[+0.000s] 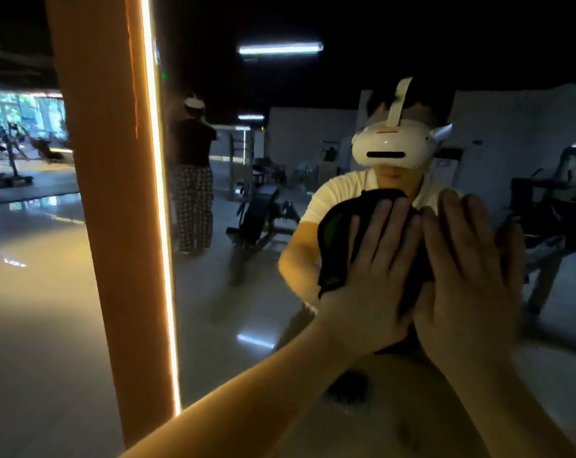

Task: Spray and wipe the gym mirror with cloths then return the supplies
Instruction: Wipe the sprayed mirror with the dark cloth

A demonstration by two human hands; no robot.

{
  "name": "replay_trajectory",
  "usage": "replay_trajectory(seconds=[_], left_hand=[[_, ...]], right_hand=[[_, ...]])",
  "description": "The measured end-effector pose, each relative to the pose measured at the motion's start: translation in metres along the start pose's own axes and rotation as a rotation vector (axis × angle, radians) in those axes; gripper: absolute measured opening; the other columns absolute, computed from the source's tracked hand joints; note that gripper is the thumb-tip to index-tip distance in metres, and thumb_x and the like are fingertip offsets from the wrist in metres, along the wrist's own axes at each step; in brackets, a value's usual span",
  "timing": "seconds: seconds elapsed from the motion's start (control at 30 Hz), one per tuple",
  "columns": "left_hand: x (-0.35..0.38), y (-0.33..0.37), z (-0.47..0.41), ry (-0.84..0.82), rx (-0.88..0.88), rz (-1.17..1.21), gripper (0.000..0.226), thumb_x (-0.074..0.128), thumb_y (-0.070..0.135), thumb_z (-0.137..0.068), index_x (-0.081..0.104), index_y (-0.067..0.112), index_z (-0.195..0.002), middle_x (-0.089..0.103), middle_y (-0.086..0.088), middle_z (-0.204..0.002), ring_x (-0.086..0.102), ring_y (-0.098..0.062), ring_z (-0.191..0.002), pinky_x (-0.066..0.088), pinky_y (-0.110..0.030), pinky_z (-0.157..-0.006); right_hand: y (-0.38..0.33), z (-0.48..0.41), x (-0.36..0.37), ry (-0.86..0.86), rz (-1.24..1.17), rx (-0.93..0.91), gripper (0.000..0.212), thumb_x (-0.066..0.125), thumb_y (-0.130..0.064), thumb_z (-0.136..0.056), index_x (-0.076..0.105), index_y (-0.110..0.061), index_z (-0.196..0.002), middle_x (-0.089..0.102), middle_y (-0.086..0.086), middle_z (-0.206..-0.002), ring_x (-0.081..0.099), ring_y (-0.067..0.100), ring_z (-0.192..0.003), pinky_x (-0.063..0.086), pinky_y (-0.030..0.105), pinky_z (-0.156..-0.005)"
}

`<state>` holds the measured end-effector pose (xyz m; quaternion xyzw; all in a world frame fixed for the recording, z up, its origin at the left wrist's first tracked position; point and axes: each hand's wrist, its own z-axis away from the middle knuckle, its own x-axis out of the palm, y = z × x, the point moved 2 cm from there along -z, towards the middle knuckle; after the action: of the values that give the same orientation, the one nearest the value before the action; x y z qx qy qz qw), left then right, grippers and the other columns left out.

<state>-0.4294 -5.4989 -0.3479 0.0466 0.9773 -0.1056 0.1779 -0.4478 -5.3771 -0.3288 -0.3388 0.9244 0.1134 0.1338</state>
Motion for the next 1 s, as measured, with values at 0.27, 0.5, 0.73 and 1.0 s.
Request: replay_trajectory(seconds=[0.27, 0.5, 0.73, 1.0], left_hand=[[-0.031, -0.103, 0.042, 0.094, -0.062, -0.237, 0.086, 0.036, 0.062, -0.100, 0.021, 0.007, -0.164, 0.008, -0.026, -0.171, 0.004, -0.042, -0.159, 0.001, -0.059, -0.128], [-0.037, -0.159, 0.129, 0.144, -0.369, -0.414, 0.085, 0.020, 0.067, -0.100, 0.014, 0.016, -0.167, 0.002, -0.030, -0.170, 0.003, -0.049, -0.157, 0.011, -0.070, -0.122], [-0.013, -0.133, 0.133, 0.244, -0.345, -0.320, 0.078, 0.023, 0.056, -0.104, 0.017, 0.008, -0.166, 0.005, -0.028, -0.170, 0.004, -0.044, -0.159, 0.009, -0.062, -0.127], [0.003, -0.069, 0.083, 0.189, -0.042, -0.290, 0.080, 0.029, 0.058, -0.104, 0.014, 0.009, -0.166, 0.001, -0.020, -0.173, -0.004, -0.034, -0.161, 0.000, -0.053, -0.130]], right_hand=[[-0.037, 0.032, 0.031, 0.062, 0.092, -0.025, 0.060, 0.037, -0.026, -0.101, 0.039, -0.004, -0.156, 0.024, 0.018, -0.168, 0.016, 0.036, -0.157, 0.014, 0.065, -0.123], [-0.048, 0.081, 0.059, 0.069, 0.183, -0.002, 0.065, 0.035, -0.037, -0.102, 0.031, -0.010, -0.161, 0.019, 0.017, -0.170, 0.014, 0.037, -0.158, 0.015, 0.066, -0.122], [-0.048, 0.104, 0.070, 0.109, 0.234, 0.003, 0.065, 0.031, -0.037, -0.104, 0.027, -0.007, -0.162, 0.021, 0.017, -0.169, 0.017, 0.036, -0.157, 0.014, 0.062, -0.124], [-0.042, 0.103, 0.074, 0.134, 0.216, -0.022, 0.065, 0.036, -0.030, -0.101, 0.027, -0.006, -0.161, 0.024, 0.014, -0.169, 0.018, 0.033, -0.158, 0.018, 0.063, -0.123]])
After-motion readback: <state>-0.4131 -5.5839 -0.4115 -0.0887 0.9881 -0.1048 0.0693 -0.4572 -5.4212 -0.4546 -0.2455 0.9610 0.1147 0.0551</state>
